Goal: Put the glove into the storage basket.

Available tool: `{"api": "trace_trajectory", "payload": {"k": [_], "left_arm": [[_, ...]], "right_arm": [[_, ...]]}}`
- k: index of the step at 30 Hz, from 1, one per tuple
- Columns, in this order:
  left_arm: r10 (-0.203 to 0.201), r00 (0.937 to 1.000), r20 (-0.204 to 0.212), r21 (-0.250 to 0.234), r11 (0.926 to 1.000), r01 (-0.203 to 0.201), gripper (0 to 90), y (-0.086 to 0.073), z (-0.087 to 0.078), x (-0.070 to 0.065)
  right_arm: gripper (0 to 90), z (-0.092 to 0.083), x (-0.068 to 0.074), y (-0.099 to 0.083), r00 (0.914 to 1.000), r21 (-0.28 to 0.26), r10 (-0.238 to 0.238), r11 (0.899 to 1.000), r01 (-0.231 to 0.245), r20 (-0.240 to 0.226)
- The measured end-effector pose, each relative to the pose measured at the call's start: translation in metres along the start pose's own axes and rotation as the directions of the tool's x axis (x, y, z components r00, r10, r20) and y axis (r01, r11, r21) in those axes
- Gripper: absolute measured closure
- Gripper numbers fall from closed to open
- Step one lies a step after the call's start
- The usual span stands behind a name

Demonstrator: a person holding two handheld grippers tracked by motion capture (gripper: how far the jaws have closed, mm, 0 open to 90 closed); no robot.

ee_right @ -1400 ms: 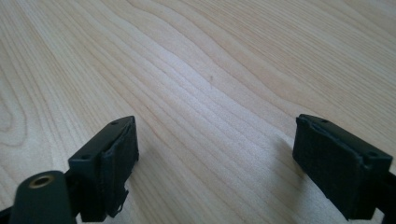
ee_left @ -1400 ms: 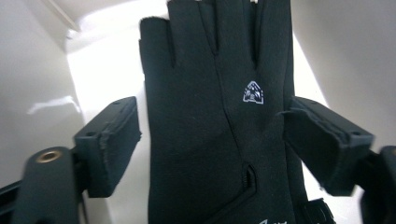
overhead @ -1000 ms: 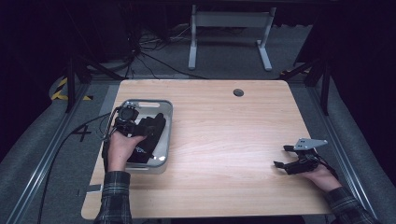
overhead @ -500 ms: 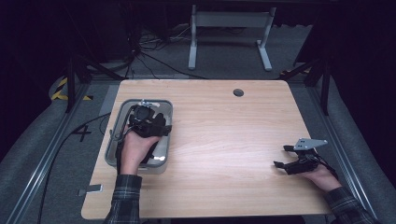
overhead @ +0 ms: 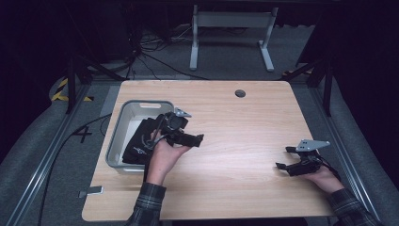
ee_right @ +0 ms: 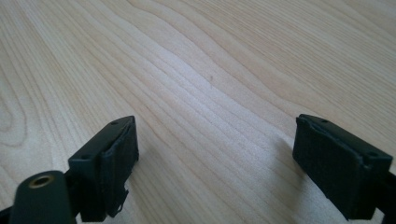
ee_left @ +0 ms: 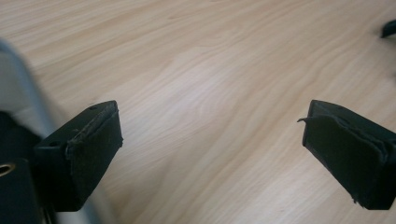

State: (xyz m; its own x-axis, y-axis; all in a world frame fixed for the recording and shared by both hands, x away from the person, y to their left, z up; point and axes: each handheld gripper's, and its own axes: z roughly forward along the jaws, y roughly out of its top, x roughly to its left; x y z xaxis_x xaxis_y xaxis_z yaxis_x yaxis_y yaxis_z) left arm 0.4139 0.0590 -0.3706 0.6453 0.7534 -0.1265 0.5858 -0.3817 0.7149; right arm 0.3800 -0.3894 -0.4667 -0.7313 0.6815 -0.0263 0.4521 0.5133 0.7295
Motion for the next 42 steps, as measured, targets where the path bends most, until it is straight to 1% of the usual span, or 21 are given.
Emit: {"api": "trace_trajectory", "payload": {"k": [3, 6, 7, 8, 11, 13, 16, 18, 20, 21, 22, 25, 26, 27, 29, 30, 31, 33, 34, 37, 42], "left_arm": [[0.037, 0.9990, 0.023, -0.006, 0.9993, -0.037, 6.0, -0.002, 0.010, -0.018], [0.085, 0.9954, 0.045, 0.001, 0.9964, -0.085, 7.0, -0.006, 0.023, -0.035], [0.090, 0.9946, 0.052, 0.003, 0.9959, -0.090, 7.2, -0.007, 0.027, -0.039], [0.119, 0.9914, 0.055, 0.012, 0.9927, -0.120, 7.4, -0.009, 0.032, -0.044], [0.157, 0.9851, 0.070, 0.023, 0.9870, -0.159, 8.0, -0.014, 0.046, -0.055], [0.168, 0.9820, 0.086, 0.022, 0.9851, -0.170, 7.8, -0.019, 0.055, -0.061], [0.177, 0.9797, 0.095, 0.014, 0.9838, -0.179, 7.3, -0.026, 0.065, -0.067], [0.176, 0.9795, 0.098, 0.017, 0.9837, -0.179, 7.3, -0.029, 0.068, -0.069], [0.199, 0.9744, 0.105, 0.023, 0.9791, -0.202, 7.3, -0.035, 0.077, -0.075], [0.199, 0.9744, 0.105, 0.023, 0.9791, -0.202, 7.3, -0.035, 0.077, -0.075], [0.207, 0.9705, 0.123, 0.041, 0.9761, -0.214, 7.3, -0.038, 0.083, -0.077], [0.212, 0.9698, 0.121, 0.036, 0.9754, -0.218, 5.9, -0.042, 0.089, -0.079], [0.209, 0.9702, 0.123, 0.045, 0.9754, -0.216, 6.0, -0.044, 0.091, -0.079], [0.216, 0.9678, 0.130, 0.067, 0.9720, -0.225, 4.6, -0.047, 0.096, -0.081], [0.217, 0.9669, 0.134, 0.077, 0.9704, -0.229, 4.6, -0.049, 0.099, -0.082], [0.227, 0.9638, 0.140, 0.087, 0.9668, -0.240, 4.3, -0.049, 0.101, -0.083], [0.233, 0.9631, 0.135, 0.097, 0.9643, -0.246, 3.9, -0.051, 0.102, -0.084], [0.260, 0.9583, 0.117, 0.111, 0.9556, -0.273, 1.0, -0.052, 0.106, -0.088], [0.266, 0.9563, 0.121, 0.107, 0.9544, -0.279, 0.0, -0.052, 0.106, -0.088], [0.272, 0.9531, 0.132, 0.081, 0.9554, -0.284, 0.0, -0.053, 0.108, -0.087], [0.280, 0.9489, 0.146, 0.048, 0.9561, -0.289, 0.0, -0.056, 0.108, -0.084]], "right_arm": [[15.0, 0.000, 0.000, 0.000, 1.0000, 0.000, 0.000, 1.000, 0.000, 0.000], [15.0, 0.000, 0.000, 0.000, 1.0000, 0.000, 0.000, 1.000, 0.000, 0.000], [15.0, 0.000, 0.000, 0.000, 1.0000, 0.000, 0.000, 1.000, 0.000, 0.000], [15.0, 0.000, 0.000, 0.000, 1.0000, 0.000, 0.000, 1.000, 0.000, 0.000], [15.0, 0.000, 0.000, 0.000, 1.0000, 0.000, 0.000, 1.000, 0.000, 0.000], [14.9, 0.000, 0.000, 0.000, 1.0000, 0.000, 0.000, 1.000, 0.000, 0.000], [15.0, 0.000, 0.000, 0.000, 1.0000, 0.000, 0.000, 1.000, 0.000, 0.000], [15.0, 0.000, 0.000, 0.000, 1.0000, 0.000, 0.000, 1.000, 0.000, 0.000], [15.0, 0.000, 0.000, 0.000, 1.0000, 0.000, 0.000, 1.000, 0.000, 0.000], [15.0, 0.000, 0.000, 0.000, 1.0000, 0.000, 0.000, 1.000, 0.000, 0.000], [15.0, 0.000, 0.000, 0.000, 1.0000, 0.000, 0.000, 1.000, 0.000, 0.000], [14.9, 0.000, 0.000, 0.000, 1.0000, 0.000, 0.000, 1.000, 0.000, 0.000], [14.9, 0.000, 0.000, 0.000, 1.0000, 0.000, 0.000, 1.000, 0.000, 0.000], [15.0, 0.000, 0.000, 0.000, 1.0000, 0.000, 0.000, 1.000, 0.000, 0.000], [15.0, 0.000, 0.000, 0.000, 1.0000, 0.000, 0.000, 1.000, 0.000, 0.000], [15.0, 0.000, 0.000, 0.000, 1.0000, 0.000, 0.000, 1.000, 0.000, 0.000], [14.9, 0.000, 0.000, 0.000, 1.0000, 0.000, 0.000, 1.000, 0.000, 0.000], [14.9, 0.000, 0.000, 0.000, 1.0000, 0.000, 0.000, 1.000, 0.000, 0.000], [15.0, 0.000, 0.000, 0.000, 1.0000, 0.000, 0.000, 1.000, 0.000, -0.001], [14.9, 0.000, 0.000, 0.000, 1.0000, -0.001, 0.000, 1.000, 0.000, -0.002], [14.9, 0.000, 0.000, 0.000, 1.0000, -0.001, 0.001, 1.000, -0.001, -0.003]]}}
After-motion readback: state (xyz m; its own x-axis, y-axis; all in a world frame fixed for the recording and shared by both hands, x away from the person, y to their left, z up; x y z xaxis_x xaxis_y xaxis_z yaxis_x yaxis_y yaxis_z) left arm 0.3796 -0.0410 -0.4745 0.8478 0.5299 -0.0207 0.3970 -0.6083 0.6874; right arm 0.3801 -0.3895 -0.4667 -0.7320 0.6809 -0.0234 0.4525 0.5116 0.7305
